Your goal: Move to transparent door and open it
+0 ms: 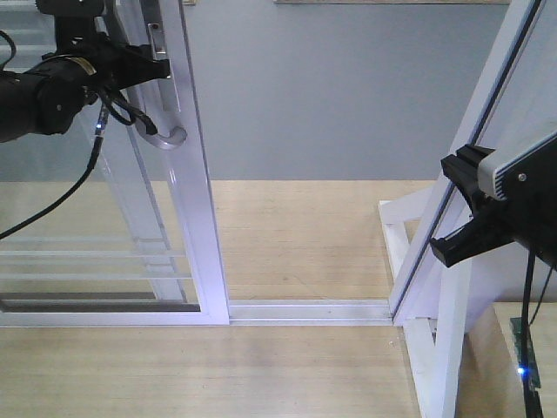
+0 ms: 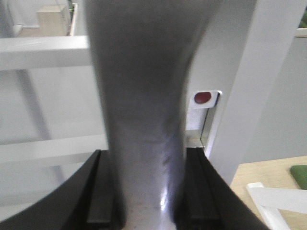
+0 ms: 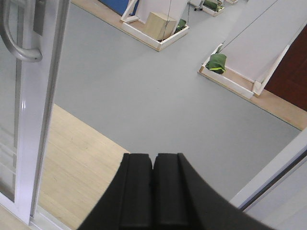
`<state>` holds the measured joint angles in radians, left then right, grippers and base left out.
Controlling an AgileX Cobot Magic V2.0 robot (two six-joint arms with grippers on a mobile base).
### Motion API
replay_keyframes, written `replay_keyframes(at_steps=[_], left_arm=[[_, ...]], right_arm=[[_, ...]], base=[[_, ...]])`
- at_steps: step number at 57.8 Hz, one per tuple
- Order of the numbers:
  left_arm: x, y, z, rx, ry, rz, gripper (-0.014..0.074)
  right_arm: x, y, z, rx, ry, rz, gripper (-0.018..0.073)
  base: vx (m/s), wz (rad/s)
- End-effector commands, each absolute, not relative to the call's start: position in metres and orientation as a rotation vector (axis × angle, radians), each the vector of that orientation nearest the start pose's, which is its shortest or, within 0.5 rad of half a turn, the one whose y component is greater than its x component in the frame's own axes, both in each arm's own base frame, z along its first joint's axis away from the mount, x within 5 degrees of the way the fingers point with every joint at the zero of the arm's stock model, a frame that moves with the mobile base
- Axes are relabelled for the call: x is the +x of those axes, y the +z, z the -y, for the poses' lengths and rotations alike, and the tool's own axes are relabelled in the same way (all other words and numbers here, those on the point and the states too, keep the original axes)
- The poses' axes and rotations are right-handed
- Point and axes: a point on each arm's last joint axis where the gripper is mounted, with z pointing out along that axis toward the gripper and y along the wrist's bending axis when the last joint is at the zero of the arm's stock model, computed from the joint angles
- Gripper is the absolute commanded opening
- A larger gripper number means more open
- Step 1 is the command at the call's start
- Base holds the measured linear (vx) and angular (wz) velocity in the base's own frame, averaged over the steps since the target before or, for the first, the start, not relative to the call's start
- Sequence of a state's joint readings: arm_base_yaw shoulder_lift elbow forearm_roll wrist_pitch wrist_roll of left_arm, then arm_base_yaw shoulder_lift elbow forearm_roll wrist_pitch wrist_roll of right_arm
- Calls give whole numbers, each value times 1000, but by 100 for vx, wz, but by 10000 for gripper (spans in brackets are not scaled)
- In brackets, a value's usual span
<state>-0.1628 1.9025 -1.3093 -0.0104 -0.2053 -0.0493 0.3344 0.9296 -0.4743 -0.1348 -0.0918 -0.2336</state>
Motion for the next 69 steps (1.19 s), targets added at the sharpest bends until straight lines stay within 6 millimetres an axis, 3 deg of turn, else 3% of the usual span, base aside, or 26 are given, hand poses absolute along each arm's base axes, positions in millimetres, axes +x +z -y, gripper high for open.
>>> replay_keyframes(at_steps=[1,16,28,37,54,63,69], left_arm=[[443,287,57,35,-143,-1678,0],[441,284,55,35,-139,-1744,0],[417,289,52,142,-60,-1822,0],[375,281,47,151,-51,-1841,0],[275,269,38,165,-60,-1858,0],[229,279,40,180,-97,-1830,0],[202,283,42,212,-126,-1845,0]], right_arm=[[182,295,-65,-616,-14,-1627,-8],[184,292,-65,-624,-16,-1650,-8],[185,290,-65,-628,-16,-1663,-8],[185,290,-65,-627,-15,-1662,-8],[184,292,-65,-607,-3,-1656,-8],[173,302,-61,-523,49,-1638,-8],[156,313,-54,-504,49,-1618,-8]], base=[[0,0],[0,0],[0,1],[0,-1],[0,0],[0,0],[0,0]])
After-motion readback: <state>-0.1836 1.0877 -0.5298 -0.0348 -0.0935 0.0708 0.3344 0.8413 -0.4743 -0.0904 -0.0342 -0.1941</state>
